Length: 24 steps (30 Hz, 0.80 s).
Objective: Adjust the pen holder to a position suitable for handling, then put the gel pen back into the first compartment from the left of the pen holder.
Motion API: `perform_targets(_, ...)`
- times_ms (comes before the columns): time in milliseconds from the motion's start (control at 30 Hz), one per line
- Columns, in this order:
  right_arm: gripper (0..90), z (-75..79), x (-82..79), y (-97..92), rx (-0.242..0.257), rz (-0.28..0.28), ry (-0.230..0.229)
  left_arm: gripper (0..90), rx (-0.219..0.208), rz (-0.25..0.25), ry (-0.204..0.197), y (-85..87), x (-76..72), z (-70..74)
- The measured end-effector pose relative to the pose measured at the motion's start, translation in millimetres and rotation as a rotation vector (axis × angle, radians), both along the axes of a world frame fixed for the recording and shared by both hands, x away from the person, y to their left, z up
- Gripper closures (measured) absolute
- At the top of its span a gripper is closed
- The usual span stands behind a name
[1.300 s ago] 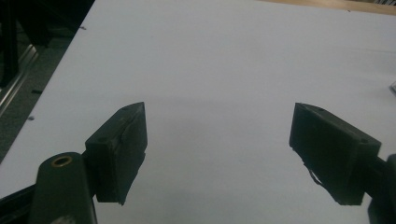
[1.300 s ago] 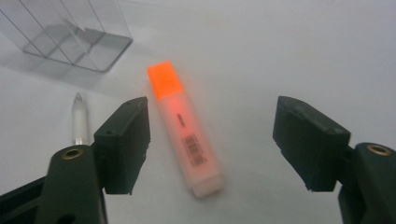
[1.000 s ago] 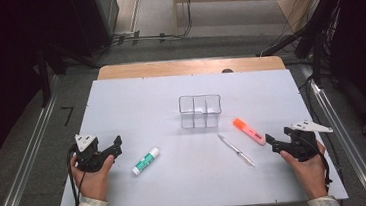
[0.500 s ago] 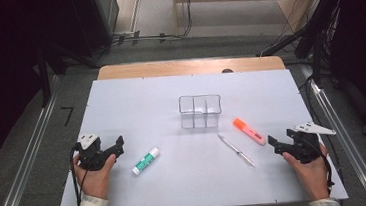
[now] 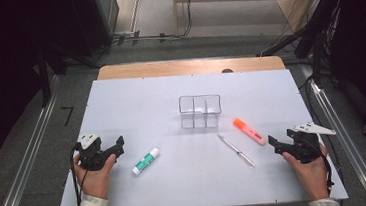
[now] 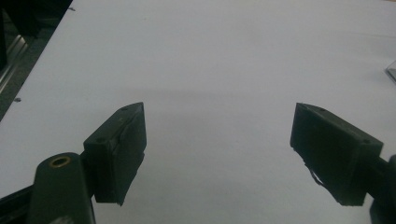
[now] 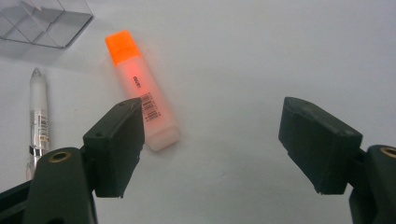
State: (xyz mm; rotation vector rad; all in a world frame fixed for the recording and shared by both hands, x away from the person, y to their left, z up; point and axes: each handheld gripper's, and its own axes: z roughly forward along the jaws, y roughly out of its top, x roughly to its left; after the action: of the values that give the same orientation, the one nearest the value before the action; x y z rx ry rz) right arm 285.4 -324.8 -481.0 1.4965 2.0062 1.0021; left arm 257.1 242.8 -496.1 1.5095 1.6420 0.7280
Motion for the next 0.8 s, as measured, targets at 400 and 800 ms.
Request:
perform_targets(400,21.4,0.2,-0.9,0.4,0.000,0.000,-0.001,19.3,-0.004,-0.001,-0.004,-0.9,0.1,0.7)
perform_targets(800,21.4,1.6,-2.9,2.8,0.004,0.010,-0.006,19.3,-0.001,-0.004,-0.002,-1.2,0.9,0.6)
